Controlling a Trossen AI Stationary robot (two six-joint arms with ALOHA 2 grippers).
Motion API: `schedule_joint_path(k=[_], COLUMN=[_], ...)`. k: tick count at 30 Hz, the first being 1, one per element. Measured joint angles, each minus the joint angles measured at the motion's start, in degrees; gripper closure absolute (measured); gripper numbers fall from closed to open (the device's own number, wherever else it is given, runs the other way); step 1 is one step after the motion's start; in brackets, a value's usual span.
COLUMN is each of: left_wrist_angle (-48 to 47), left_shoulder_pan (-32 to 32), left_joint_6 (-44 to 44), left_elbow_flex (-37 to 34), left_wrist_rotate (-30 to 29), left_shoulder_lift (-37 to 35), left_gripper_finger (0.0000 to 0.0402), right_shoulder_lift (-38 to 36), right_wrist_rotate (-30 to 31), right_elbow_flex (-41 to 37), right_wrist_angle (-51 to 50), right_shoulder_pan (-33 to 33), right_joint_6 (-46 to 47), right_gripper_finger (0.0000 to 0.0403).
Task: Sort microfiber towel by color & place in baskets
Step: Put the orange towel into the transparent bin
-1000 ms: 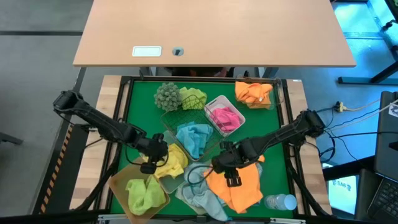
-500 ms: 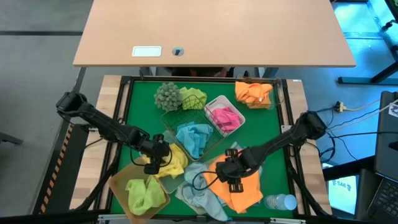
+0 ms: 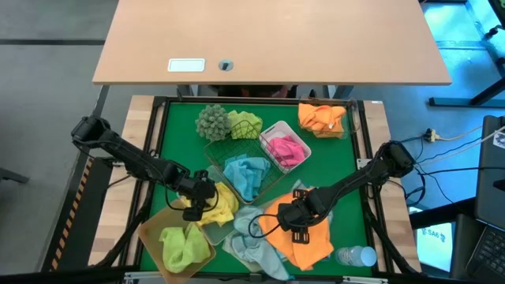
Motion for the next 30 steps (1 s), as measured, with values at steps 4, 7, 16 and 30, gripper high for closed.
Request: schedule_joint_path(k=[4, 7, 16, 30], left_wrist_angle=[0.0, 0.0, 0.0, 0.0], left_shoulder_pan=[0.0, 0.0, 0.0, 0.0], left_joint_6=[0.0, 0.0, 0.0, 0.0], left_elbow_flex=[0.0, 0.0, 0.0, 0.0], left_wrist_rotate=[0.0, 0.0, 0.0, 0.1], left_shoulder_lift=[0.0, 0.0, 0.0, -5.5], left_gripper_finger=[0.0261, 0.0261, 0.0261, 0.0261], right_shoulder_lift=[0.0, 0.0, 0.0, 0.0], right_wrist_rotate=[-0.1, -0.6, -0.6, -0.9], right_elbow_flex=[-0.2, -0.2, -0.2, 3.9], right_wrist_angle=[0.3, 1.0, 2.4, -1.1], right_shoulder_pan=[0.0, 0.0, -0.1, -0.7], right_joint_6=[0.1, 0.0, -0.3, -2.3], right_gripper_finger=[0.0205, 0.0228, 0.0376, 0.0394])
